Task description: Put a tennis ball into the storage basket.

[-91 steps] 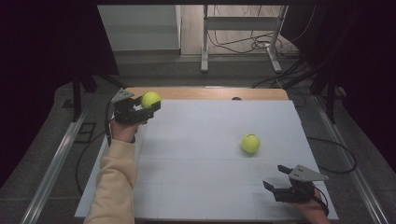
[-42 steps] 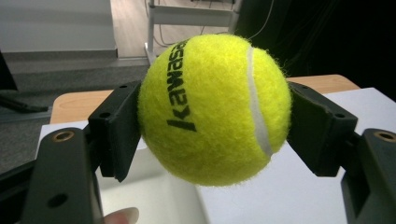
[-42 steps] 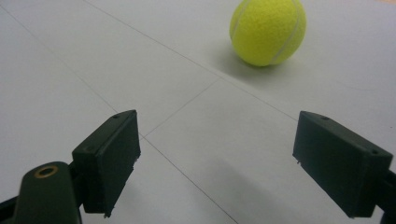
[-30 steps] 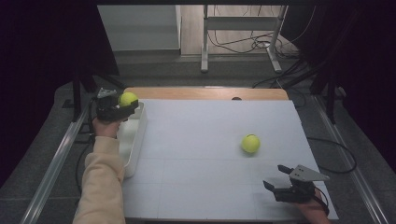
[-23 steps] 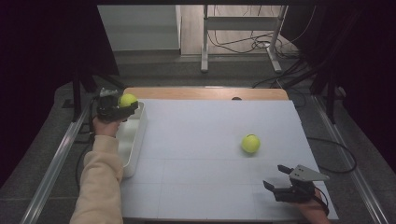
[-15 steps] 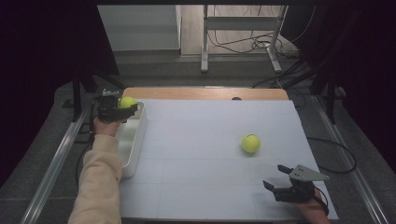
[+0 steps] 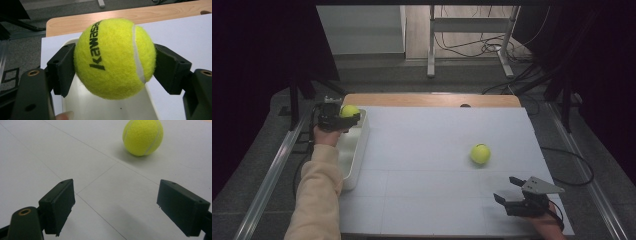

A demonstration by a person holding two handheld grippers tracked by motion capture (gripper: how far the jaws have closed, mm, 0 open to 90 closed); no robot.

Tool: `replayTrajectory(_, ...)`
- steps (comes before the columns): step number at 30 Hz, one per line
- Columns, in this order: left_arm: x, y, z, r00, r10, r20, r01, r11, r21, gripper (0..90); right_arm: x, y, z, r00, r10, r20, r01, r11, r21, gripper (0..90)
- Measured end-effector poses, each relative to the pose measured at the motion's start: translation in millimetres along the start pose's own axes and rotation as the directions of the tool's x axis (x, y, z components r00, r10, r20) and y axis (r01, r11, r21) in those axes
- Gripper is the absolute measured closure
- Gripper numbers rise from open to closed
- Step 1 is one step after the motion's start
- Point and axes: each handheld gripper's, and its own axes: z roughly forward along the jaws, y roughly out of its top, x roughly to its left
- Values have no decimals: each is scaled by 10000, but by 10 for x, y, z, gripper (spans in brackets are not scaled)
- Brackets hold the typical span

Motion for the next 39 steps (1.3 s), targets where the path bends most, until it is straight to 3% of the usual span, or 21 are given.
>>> replayTrajectory(4, 6, -5, 6, 10000, 19, -53, -19, 10000, 34, 231, 2, -1, 1, 10000, -26, -8, 26, 10000, 18, 151)
replayTrajectory(6, 6, -1, -2, 10000, -53, -33, 52, 10000, -12, 158, 2, -1, 1, 10000, -30, -4, 31, 10000, 20, 151)
replayTrajectory(9, -8, 5, -33, 9998, -171, -66, 170, 9996, -231, 120, -2, -2, 1, 10000, -9, 5, 9, 10000, 19, 151)
replayTrajectory(12, -36, -7, -81, 9985, -301, 452, 332, 9971, -680, 105, 0, -3, 3, 10000, -21, -1, 21, 10000, 31, 151)
replayTrajectory(16, -96, -39, -132, 9943, -107, 1060, 221, 9940, -1069, 90, 0, -1, 1, 10000, -8, 17, 8, 10000, 18, 151)
replayTrajectory(21, -156, -77, -218, 9842, -58, 1770, 325, 9884, -1481, 91, 2, 0, 1, 10000, -57, 41, 57, 10000, 52, 152)
replayTrajectory(27, -248, -131, -298, 9743, 141, 2250, 282, 9826, -1836, 99, 4, 4, 8, 9999, -89, 51, 89, 9999, 64, 151)
replayTrajectory(30, -273, -132, -340, 9748, 316, 2208, 124, 9807, -1952, 96, 4, 8, 15, 9999, -104, 15, 104, 9999, 32, 151)
replayTrajectory(39, -336, -203, -445, 9659, 554, 2528, 37, 9738, -2275, 103, -13, 7, 31, 9999, -132, -7, 132, 9999, 64, 152)
